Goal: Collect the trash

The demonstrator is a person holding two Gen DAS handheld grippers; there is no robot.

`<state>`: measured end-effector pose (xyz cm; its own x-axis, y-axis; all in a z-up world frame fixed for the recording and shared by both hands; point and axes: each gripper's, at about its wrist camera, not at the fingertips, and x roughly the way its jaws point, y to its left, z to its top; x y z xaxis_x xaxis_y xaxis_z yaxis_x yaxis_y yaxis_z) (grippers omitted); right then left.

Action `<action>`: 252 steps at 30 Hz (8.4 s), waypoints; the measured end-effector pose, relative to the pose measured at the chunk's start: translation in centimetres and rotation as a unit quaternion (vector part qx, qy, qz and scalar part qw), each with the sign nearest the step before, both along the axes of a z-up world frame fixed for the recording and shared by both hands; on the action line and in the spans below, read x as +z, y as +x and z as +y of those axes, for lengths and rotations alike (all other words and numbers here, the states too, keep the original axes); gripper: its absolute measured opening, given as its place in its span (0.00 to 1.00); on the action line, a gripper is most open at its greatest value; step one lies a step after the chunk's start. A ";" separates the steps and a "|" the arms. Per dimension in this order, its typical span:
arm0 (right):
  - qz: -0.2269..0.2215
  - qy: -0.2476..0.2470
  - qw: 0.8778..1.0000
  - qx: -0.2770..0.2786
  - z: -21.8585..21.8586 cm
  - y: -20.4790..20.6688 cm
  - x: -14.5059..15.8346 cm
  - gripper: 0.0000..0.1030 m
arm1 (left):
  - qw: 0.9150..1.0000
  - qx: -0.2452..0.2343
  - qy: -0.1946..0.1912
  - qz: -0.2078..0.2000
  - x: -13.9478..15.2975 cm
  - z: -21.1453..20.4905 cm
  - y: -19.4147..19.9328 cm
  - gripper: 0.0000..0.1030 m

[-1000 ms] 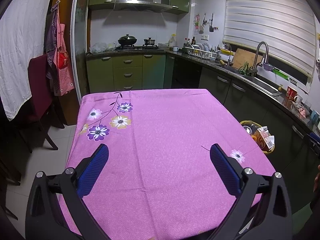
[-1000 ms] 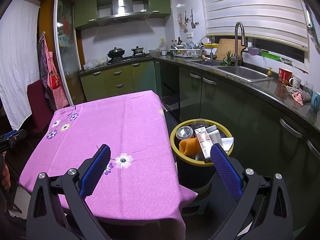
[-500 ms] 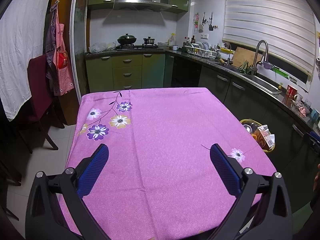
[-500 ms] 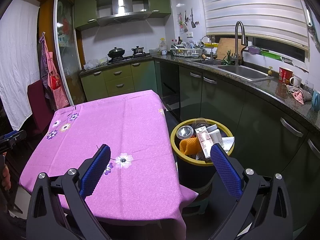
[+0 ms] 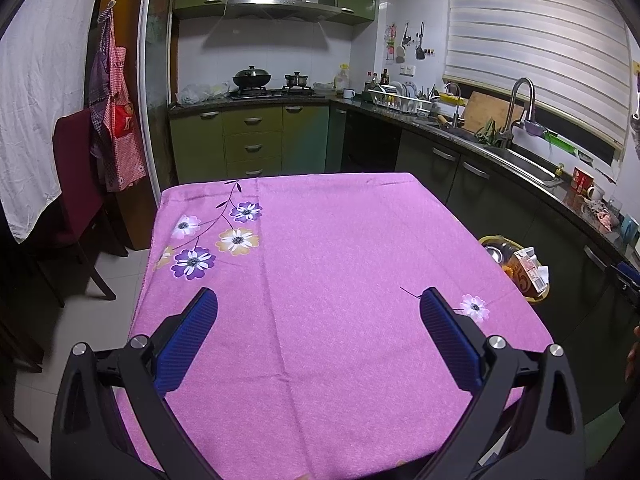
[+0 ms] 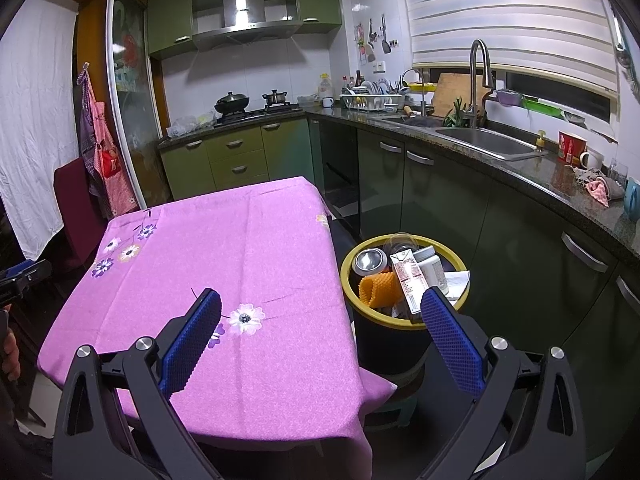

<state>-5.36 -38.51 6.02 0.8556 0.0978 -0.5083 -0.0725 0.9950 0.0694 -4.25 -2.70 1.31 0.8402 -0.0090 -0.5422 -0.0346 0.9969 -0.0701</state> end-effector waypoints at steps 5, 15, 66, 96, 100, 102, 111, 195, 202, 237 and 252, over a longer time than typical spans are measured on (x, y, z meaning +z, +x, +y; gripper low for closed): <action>0.003 -0.001 1.000 0.001 0.1 0.1 -0.2 0.96 | 1.000 0.000 0.000 0.001 -0.1 0.0 0.0 0.94; 0.005 -0.001 1.000 0.002 0.1 0.3 -0.3 0.96 | 1.000 0.000 -0.002 0.002 -0.2 0.0 0.2 0.94; 0.124 -0.030 0.979 0.160 12.4 27.0 -9.3 0.96 | 0.992 0.059 0.016 0.111 -9.7 8.2 21.1 0.94; 0.196 -0.082 0.966 0.146 18.2 35.3 -14.7 0.97 | 0.980 0.078 0.006 0.185 -12.9 10.2 25.6 0.95; 0.196 -0.082 0.966 0.146 18.0 35.3 -14.7 0.97 | 0.980 0.080 0.006 0.185 -12.9 10.2 25.8 0.95; 0.196 -0.082 0.966 0.146 18.0 35.3 -14.7 0.97 | 0.980 0.080 0.006 0.185 -12.9 10.2 25.7 0.95; 0.196 -0.082 0.966 0.146 18.0 35.3 -14.7 0.97 | 0.980 0.080 0.006 0.185 -12.9 10.2 25.8 0.95; 0.196 -0.083 0.966 0.149 18.0 35.3 -14.7 0.97 | 0.981 0.059 0.010 0.184 -12.8 11.0 27.0 0.95; 0.196 -0.084 0.966 0.149 18.0 35.2 -14.8 0.97 | 0.981 0.059 0.010 0.184 -12.8 11.0 26.9 0.95; 0.197 -0.085 0.965 0.150 17.6 35.3 -14.5 0.97 | 0.981 0.059 0.008 0.184 -12.8 11.0 26.9 0.95; 0.197 -0.084 0.965 0.150 17.6 35.3 -14.5 0.97 | 0.981 0.059 0.008 0.184 -12.9 11.2 27.0 0.95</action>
<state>29.96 -20.90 -8.51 0.5389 0.1991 -0.8185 -0.3603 0.9328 -0.0103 22.71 8.51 -11.57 0.5816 0.0874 -0.8088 -0.1688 0.9855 -0.0149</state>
